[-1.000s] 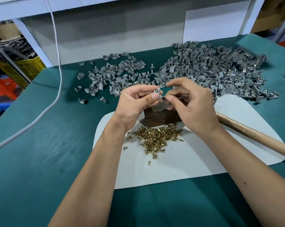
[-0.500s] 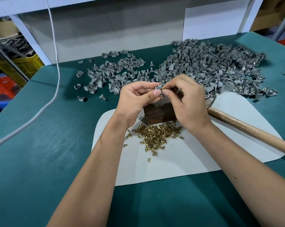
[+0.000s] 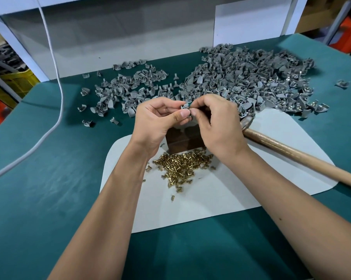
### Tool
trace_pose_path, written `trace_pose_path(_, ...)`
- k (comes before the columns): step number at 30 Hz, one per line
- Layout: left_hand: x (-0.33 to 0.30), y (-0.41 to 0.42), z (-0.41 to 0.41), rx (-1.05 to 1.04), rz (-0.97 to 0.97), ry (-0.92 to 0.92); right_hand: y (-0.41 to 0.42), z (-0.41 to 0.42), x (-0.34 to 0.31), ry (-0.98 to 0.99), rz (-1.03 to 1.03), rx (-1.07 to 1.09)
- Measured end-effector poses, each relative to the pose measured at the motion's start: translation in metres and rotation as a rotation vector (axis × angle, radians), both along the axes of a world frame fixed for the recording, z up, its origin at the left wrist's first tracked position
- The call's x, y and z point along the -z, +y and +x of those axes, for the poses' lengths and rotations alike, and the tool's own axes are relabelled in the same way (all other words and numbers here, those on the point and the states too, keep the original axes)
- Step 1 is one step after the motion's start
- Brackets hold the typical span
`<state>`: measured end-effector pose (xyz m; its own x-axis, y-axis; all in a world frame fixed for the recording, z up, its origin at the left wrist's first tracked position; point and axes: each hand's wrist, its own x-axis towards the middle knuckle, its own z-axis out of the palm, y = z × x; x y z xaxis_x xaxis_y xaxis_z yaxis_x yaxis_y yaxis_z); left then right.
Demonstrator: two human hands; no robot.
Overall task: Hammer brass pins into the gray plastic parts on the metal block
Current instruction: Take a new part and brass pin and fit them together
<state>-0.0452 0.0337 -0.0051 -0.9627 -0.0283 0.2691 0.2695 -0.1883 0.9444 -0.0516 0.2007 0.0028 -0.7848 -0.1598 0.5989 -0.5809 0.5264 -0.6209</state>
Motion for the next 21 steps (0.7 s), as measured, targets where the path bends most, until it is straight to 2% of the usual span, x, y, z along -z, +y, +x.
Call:
trace_pose_path(12, 0.004, 0.010, -0.001, -0.068, -0.076, 0.050, 0.001, 0.004, 0.000, -0.030, 0.055, 0.039)
trace_pose_path(21, 0.000, -0.001, 0.001, 0.026, 0.023, -0.012, 0.016, -0.001, 0.001, 0.187, 0.036, -0.115)
